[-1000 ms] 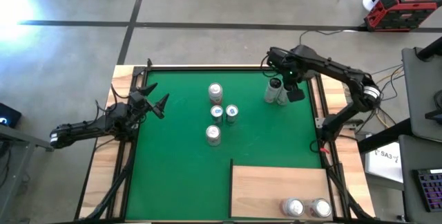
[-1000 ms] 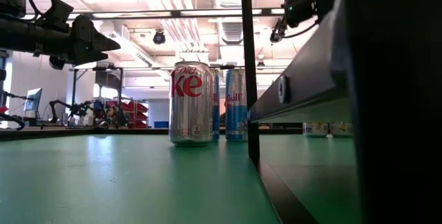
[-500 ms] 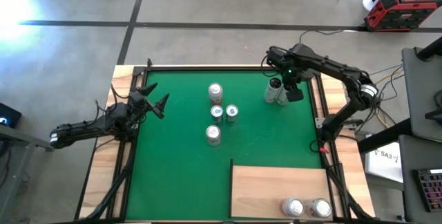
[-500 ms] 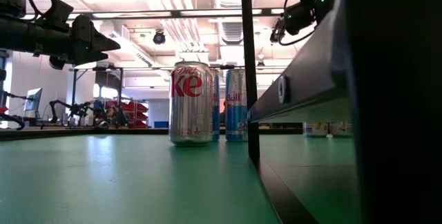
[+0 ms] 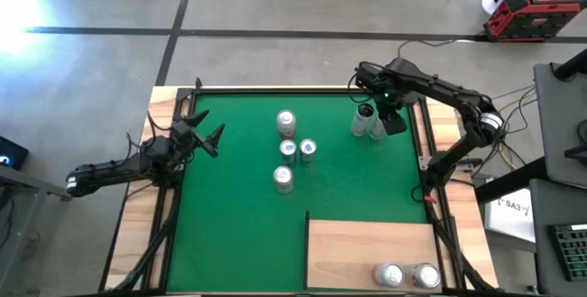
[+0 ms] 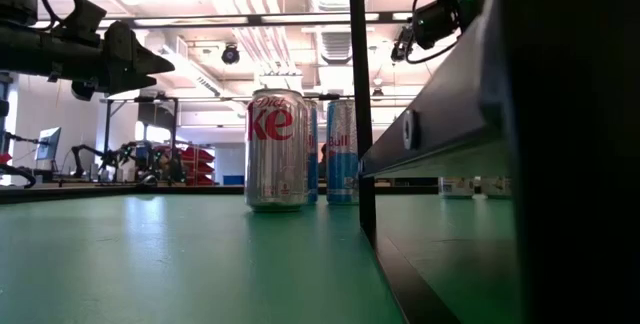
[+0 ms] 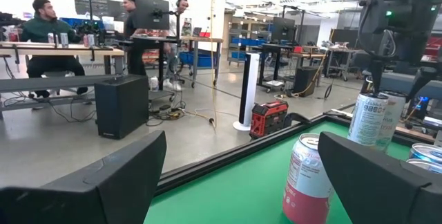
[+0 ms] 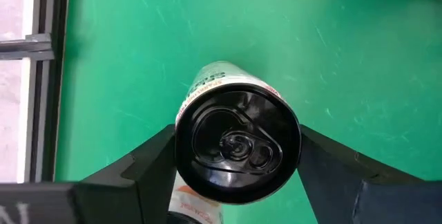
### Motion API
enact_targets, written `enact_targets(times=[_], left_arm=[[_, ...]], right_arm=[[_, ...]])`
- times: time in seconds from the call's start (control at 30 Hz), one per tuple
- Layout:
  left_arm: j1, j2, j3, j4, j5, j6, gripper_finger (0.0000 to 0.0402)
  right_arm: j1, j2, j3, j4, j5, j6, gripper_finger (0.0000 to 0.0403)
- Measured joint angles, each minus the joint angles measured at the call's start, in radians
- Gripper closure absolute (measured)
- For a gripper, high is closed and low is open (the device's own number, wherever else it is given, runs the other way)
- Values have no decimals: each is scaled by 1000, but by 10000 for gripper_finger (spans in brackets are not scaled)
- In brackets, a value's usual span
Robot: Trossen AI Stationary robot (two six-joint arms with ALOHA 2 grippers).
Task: Place canned beverage on shelf
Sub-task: Put the right white-yellow soda can on the shelf
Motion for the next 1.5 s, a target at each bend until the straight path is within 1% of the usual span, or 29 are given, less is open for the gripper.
enact_targets(times=[0.27,0.4,0.47,0.67,0.73,0.83,0.93,1.13,1.5], left_arm=[[0,0,0,0,0,0,38],[0,0,0,0,0,0,38],[0,0,0,0,0,0,38],[0,0,0,0,0,0,38],[0,0,0,0,0,0,38],[0,0,0,0,0,0,38],[0,0,0,0,0,0,38],[0,0,0,0,0,0,38],[0,0,0,0,0,0,38]], right_arm=[[18,-72,0,-72,-29,-87,162],[62,-134,0,-99,-33,-139,162],[93,-164,-5,-113,-61,-167,162],[212,-259,-66,-111,-165,-300,162],[254,-285,-90,-112,-187,-322,153],[324,-323,-122,-112,-193,-347,137],[399,-356,-158,-112,-214,-349,137],[569,-410,-218,-99,-235,-331,156],[833,-437,-284,-65,-234,-282,149]])
